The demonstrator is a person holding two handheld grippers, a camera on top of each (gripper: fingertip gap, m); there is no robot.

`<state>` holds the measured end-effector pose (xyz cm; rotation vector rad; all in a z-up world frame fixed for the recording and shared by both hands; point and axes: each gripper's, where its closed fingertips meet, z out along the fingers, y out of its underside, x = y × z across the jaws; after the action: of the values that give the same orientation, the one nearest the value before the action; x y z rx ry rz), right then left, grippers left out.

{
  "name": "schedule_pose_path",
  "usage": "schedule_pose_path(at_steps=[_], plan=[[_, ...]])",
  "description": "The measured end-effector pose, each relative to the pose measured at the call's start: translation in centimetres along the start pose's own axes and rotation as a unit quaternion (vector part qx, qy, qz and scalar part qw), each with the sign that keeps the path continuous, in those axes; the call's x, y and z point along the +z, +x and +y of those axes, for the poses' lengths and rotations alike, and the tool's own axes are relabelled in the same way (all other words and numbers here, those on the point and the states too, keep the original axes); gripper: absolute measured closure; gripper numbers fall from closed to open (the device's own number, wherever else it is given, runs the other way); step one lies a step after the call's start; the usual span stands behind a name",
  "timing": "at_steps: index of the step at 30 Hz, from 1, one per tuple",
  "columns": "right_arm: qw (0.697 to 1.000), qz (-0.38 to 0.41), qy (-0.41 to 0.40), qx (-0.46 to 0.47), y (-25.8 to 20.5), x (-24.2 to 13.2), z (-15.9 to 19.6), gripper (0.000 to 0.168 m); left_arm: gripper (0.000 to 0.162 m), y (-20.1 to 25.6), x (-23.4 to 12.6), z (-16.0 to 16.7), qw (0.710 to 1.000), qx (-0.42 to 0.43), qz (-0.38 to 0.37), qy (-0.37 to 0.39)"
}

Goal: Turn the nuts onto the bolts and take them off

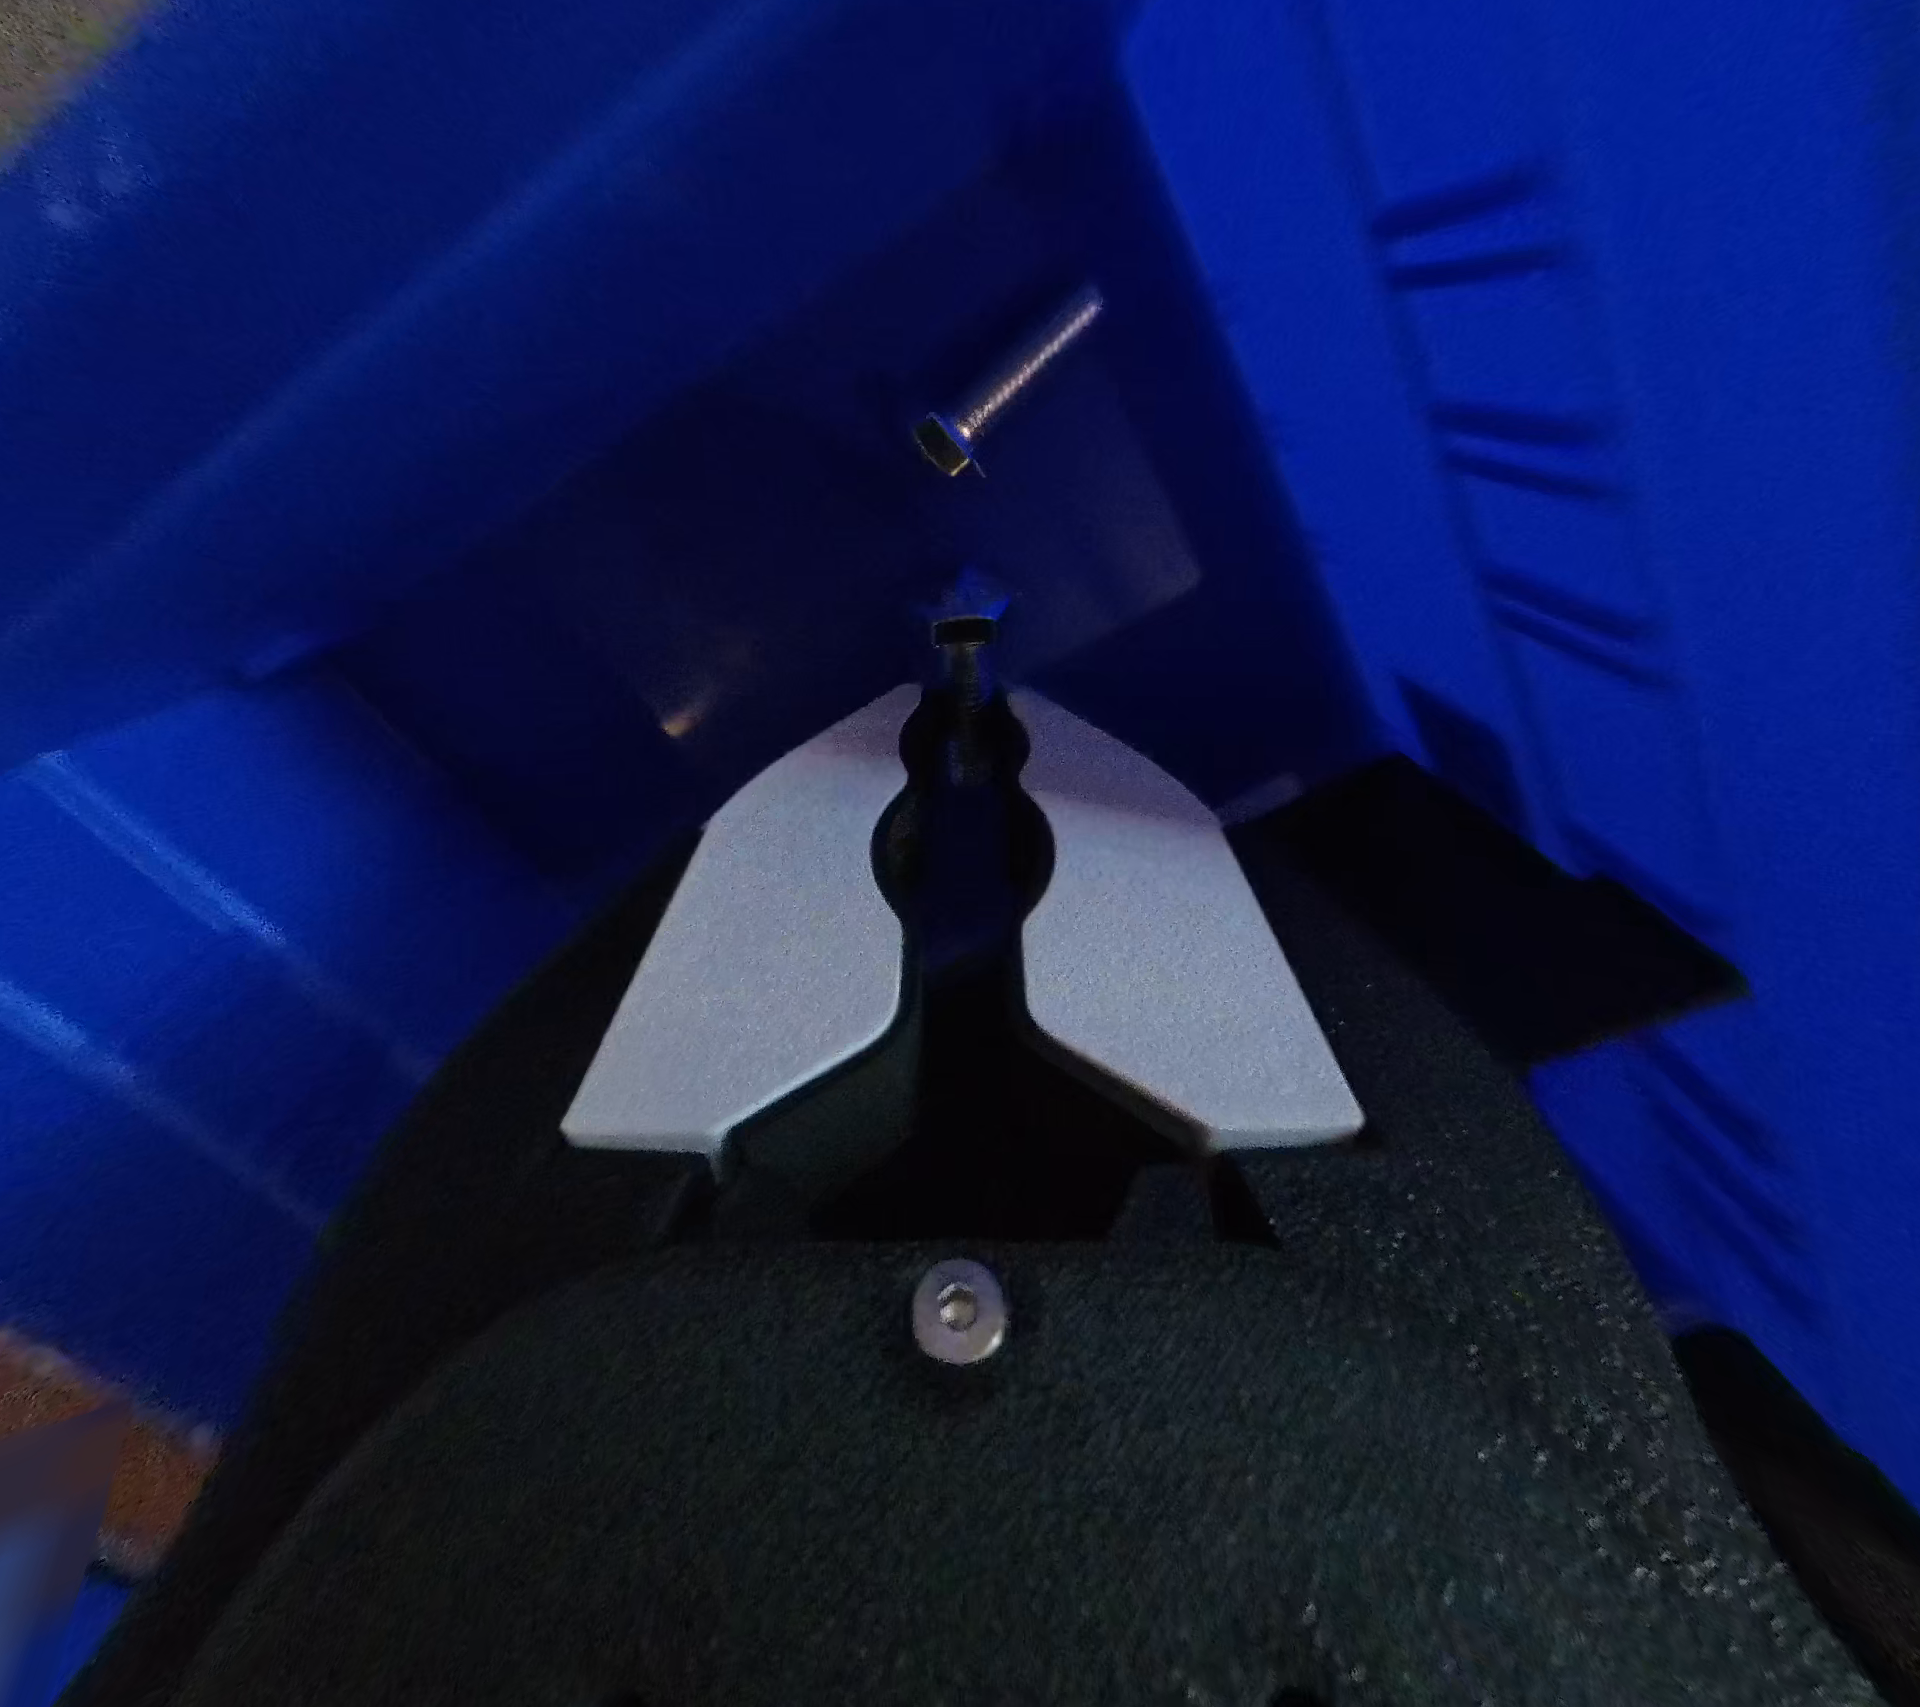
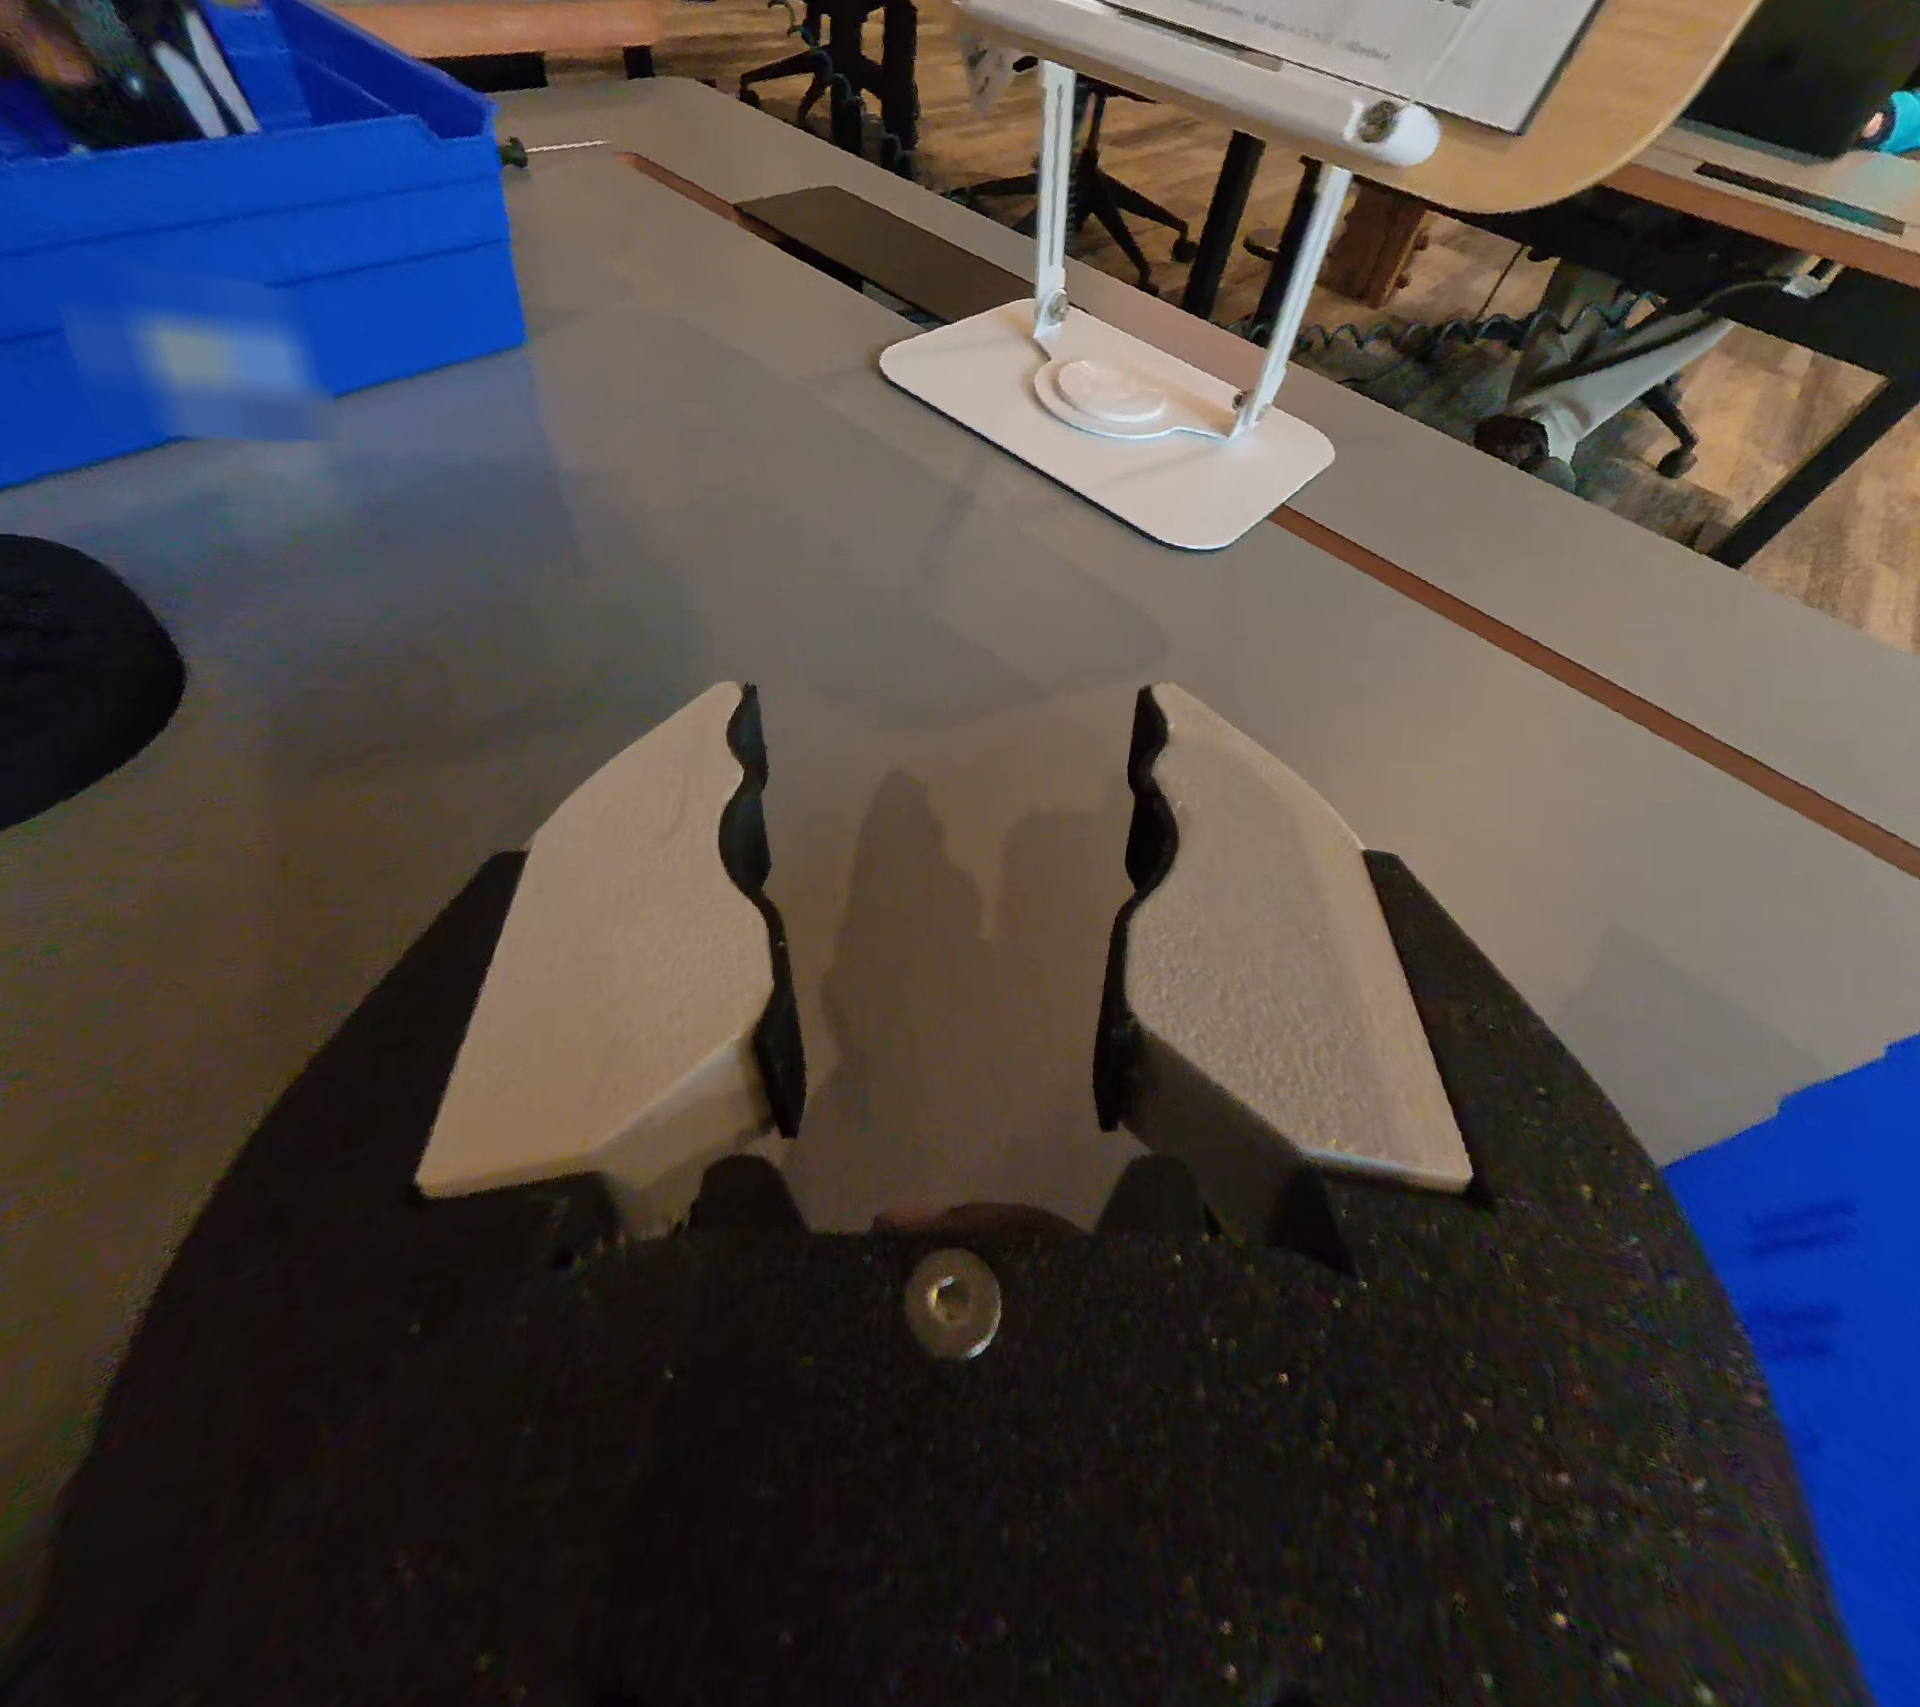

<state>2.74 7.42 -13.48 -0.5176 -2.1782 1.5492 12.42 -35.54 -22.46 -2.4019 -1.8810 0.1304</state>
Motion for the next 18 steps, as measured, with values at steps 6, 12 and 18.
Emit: schedule_pose_path(at_steps=[6, 12, 18], plan=[[0.998, -0.039, -0.005, -0.049, -2.0, 0.4, -0.2, 0.103, 0.152, 1.9, -6.7, -1.7, 0.994, 0.058, -0.022, 0.093], [0.986, -0.113, 0.002, -0.120, -5.6, 0.7, -1.3, 0.105, 0.152, 10.5, -11.9, -3.9, 0.969, 0.181, 0.013, 0.167], [0.957, -0.230, 0.041, -0.175, -10.6, -0.2, -3.5, 0.112, 0.152, 20.8, -11.6, -4.7, 0.930, 0.314, 0.066, 0.178]])
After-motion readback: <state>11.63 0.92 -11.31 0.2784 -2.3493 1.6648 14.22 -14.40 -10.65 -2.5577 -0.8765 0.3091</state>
